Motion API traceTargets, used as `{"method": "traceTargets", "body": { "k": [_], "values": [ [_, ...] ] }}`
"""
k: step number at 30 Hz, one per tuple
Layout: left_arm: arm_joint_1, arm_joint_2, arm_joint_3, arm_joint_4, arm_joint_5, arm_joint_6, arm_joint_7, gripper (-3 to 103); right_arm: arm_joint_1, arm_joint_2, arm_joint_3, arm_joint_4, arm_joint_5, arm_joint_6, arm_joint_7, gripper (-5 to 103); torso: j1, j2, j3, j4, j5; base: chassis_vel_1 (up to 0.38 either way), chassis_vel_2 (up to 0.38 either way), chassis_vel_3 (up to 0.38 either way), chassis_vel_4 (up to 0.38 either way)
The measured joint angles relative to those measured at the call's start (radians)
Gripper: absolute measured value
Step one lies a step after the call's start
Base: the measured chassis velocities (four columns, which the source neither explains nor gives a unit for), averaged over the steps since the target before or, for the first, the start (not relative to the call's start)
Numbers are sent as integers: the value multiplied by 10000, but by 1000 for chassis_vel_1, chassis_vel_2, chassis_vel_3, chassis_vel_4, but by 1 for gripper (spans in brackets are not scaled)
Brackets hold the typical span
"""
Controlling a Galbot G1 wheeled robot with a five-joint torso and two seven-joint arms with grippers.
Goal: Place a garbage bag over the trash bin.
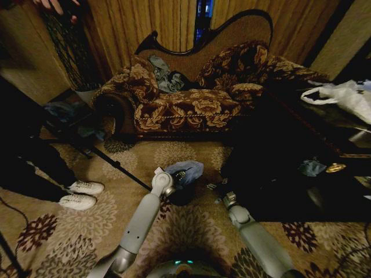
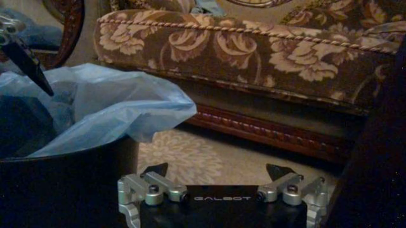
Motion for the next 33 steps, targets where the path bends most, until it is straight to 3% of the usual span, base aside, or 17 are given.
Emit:
{"method": "traceTargets", "body": {
  "k": [5, 9, 15, 17, 20, 21, 24, 28, 31, 33],
  "values": [
    [-86, -98, 1, 182, -131, -263, -255, 101, 189, 60, -193, -261, -3, 1, 3, 100, -1, 3, -1, -1, 1, 0, 0, 0, 0],
    [-133, -141, 24, 321, -215, -442, -523, 89, 330, 169, -274, -513, -37, 65, 3, 100, 0, 2, 0, -2, -1, 0, 0, 0, 0],
    [-247, -49, 65, 517, -293, -561, -616, 62, 937, 405, -588, -971, -59, 118, 38, 100, 0, 3, 0, -1, -1, 0, 0, 0, 0],
    [-269, -23, 65, 556, -296, -576, -615, 62, 1067, 458, -650, -1066, -68, 138, 59, 100, 0, 2, 0, 1, -2, 0, 0, 0, 0],
    [-342, 38, 67, 645, -296, -613, -581, 45, 1367, 578, -821, -1230, -63, 154, 144, 100, 0, 2, 0, 1, -1, 0, 0, 0, 0],
    [-342, 38, 67, 645, -296, -613, -581, 45, 1367, 578, -821, -1230, -63, 154, 144, 100, 0, 2, 0, 1, -1, 0, 0, 0, 0],
    [-425, 73, 67, 803, -293, -680, -470, 30, 1566, 641, -1007, -1350, -60, 152, 193, 100, 0, 2, 1, 0, -1, 0, 0, 0, 0],
    [-445, 88, 62, 867, -288, -711, -411, 19, 1608, 627, -1084, -1351, -46, 145, 219, 100, 0, 2, 1, 0, -1, 0, 0, 0, 0],
    [-461, 91, 55, 898, -298, -740, -378, 3, 1654, 601, -1144, -1342, -39, 129, 256, 100, 0, 2, 0, 0, -1, 0, 0, 0, 0],
    [-463, 89, 55, 901, -310, -752, -378, 2, 1655, 592, -1158, -1327, -38, 117, 274, 100, 0, 2, 0, 0, -1, 0, 0, 0, 0]
  ]
}}
